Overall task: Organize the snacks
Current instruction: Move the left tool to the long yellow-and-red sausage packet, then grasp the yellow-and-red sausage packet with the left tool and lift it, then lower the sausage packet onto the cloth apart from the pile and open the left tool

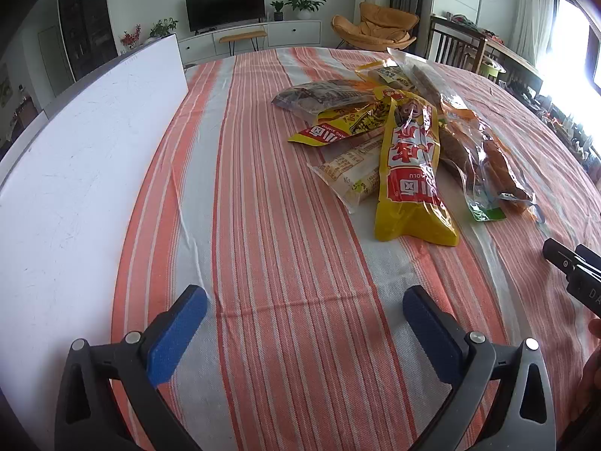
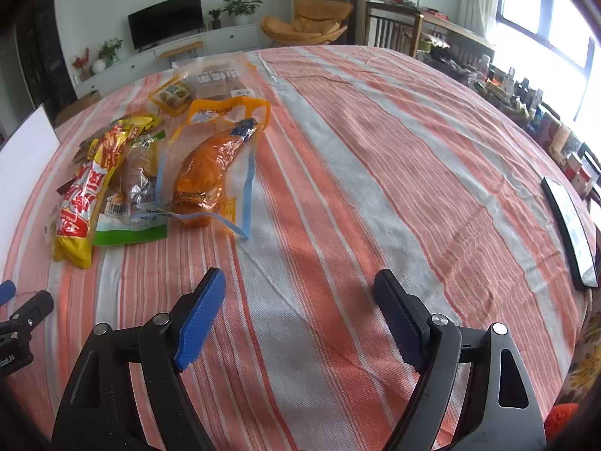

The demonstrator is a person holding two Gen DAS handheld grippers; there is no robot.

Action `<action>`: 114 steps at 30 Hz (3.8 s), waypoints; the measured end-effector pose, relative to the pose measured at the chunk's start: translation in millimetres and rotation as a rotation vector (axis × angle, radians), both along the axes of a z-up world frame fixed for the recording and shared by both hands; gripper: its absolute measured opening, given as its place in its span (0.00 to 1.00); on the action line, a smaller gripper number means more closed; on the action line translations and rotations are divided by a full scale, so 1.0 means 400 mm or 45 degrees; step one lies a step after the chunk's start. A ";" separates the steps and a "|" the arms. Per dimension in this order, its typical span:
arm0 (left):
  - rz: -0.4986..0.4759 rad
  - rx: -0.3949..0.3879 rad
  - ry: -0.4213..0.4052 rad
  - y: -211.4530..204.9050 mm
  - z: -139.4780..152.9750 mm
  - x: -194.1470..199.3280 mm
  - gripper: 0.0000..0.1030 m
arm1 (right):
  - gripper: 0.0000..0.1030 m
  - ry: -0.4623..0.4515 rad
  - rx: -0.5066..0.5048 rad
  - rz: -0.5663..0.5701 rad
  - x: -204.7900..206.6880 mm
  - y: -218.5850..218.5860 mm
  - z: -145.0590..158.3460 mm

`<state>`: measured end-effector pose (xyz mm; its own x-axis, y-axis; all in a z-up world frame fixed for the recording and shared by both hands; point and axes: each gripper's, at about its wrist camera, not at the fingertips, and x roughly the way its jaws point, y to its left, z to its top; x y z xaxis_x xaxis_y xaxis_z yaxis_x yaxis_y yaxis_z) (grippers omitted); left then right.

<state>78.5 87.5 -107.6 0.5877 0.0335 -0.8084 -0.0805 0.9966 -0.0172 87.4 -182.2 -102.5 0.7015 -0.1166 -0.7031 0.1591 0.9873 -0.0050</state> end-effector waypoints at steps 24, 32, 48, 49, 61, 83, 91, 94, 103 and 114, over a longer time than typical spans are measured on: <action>0.000 0.001 -0.001 -0.002 0.000 0.000 1.00 | 0.81 -0.003 -0.005 0.002 -0.026 0.012 0.000; 0.000 0.000 -0.001 -0.001 0.000 0.000 1.00 | 0.81 -0.003 -0.006 0.003 -0.023 0.011 -0.002; -0.092 -0.061 -0.103 -0.046 0.117 0.048 0.94 | 0.82 -0.004 -0.007 0.004 -0.003 0.005 -0.008; -0.133 0.003 -0.119 -0.078 0.142 0.078 0.94 | 0.82 -0.004 -0.007 0.005 0.003 0.004 -0.009; -0.273 0.321 0.022 -0.218 0.049 0.267 0.45 | 0.83 -0.006 -0.006 0.008 -0.027 0.011 -0.002; -0.051 -0.115 0.058 -0.030 0.048 -0.025 0.76 | 0.84 -0.003 -0.010 0.014 -0.037 0.017 0.000; -0.053 -0.001 0.026 -0.028 0.009 -0.022 0.87 | 0.84 -0.003 -0.010 0.014 -0.034 0.017 0.000; -0.022 -0.002 0.008 -0.011 -0.001 -0.025 0.95 | 0.84 -0.004 -0.010 0.015 -0.034 0.017 -0.001; -0.011 0.005 0.008 -0.011 -0.003 -0.017 1.00 | 0.84 -0.004 -0.009 0.015 -0.033 0.016 -0.001; -0.010 0.005 0.005 -0.011 -0.003 -0.021 1.00 | 0.84 -0.005 -0.009 0.016 -0.033 0.017 -0.001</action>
<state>70.0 83.2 -108.8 0.5845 0.0326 -0.8107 -0.0730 0.9973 -0.0125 74.1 -175.5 -102.9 0.7056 -0.1126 -0.6996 0.1467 0.9891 -0.0112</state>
